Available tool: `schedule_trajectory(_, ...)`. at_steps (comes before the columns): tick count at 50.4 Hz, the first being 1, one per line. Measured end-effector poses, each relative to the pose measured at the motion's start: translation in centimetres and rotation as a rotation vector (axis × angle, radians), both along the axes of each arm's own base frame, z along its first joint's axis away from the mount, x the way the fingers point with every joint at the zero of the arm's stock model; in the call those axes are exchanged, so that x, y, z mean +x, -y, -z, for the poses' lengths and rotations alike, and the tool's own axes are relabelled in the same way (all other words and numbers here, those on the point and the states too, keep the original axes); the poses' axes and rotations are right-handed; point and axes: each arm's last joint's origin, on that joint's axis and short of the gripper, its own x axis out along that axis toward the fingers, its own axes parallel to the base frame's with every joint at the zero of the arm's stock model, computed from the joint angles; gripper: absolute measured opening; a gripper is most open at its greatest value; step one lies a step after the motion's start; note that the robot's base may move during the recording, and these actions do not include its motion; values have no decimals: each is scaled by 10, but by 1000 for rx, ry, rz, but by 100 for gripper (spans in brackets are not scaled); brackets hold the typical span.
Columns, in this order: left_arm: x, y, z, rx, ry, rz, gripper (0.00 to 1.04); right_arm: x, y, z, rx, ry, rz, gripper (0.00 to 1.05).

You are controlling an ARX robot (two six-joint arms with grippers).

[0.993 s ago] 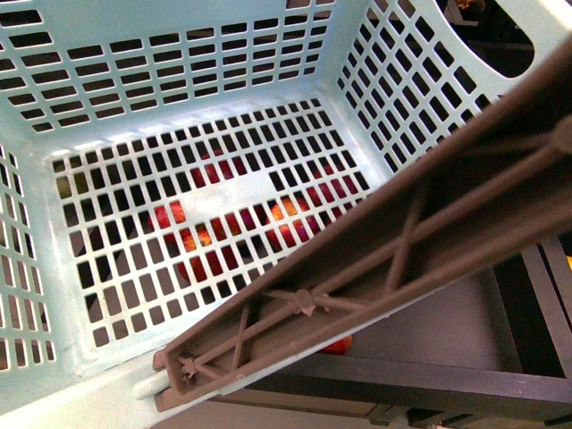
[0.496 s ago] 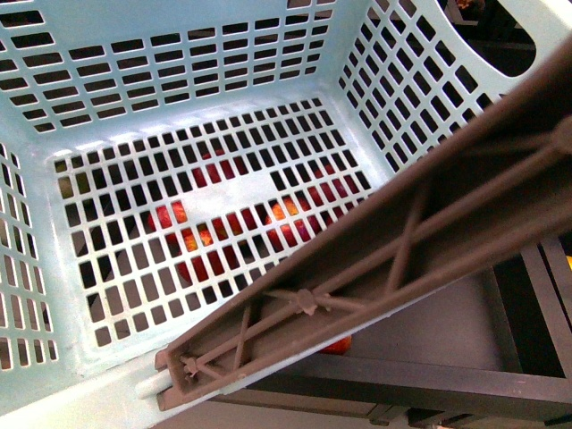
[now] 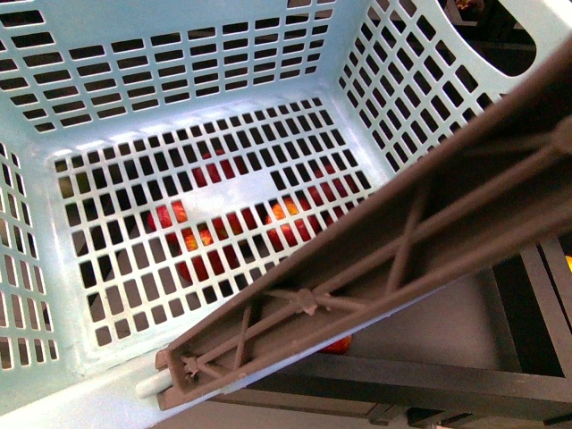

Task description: Pick lemon and mango into basket

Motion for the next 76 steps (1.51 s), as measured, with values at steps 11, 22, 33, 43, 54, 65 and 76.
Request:
schedule_trajectory(11,0,0,0,0,0,0,4,-6,-60,-41,-2,151,-102,66)
schedule_trajectory(22,0,0,0,0,0,0,4,8,-144,-38,36,158,-191,66)
schedule_trajectory(33,0,0,0,-1,0,0,4,15,-199,-24,67,124,-287,66)
schedule_trajectory(43,0,0,0,0,0,0,4,19,-219,0,61,41,-298,70)
schedule_trajectory(54,0,0,0,0,0,0,4,14,-224,2,84,38,-341,97)
schedule_trajectory(65,1,1,2,3,-4,0,4,10,-198,-8,78,73,-221,96)
schedule_trajectory(76,1,1,2,3,-5,0,4,-13,-139,-16,-142,287,207,79)
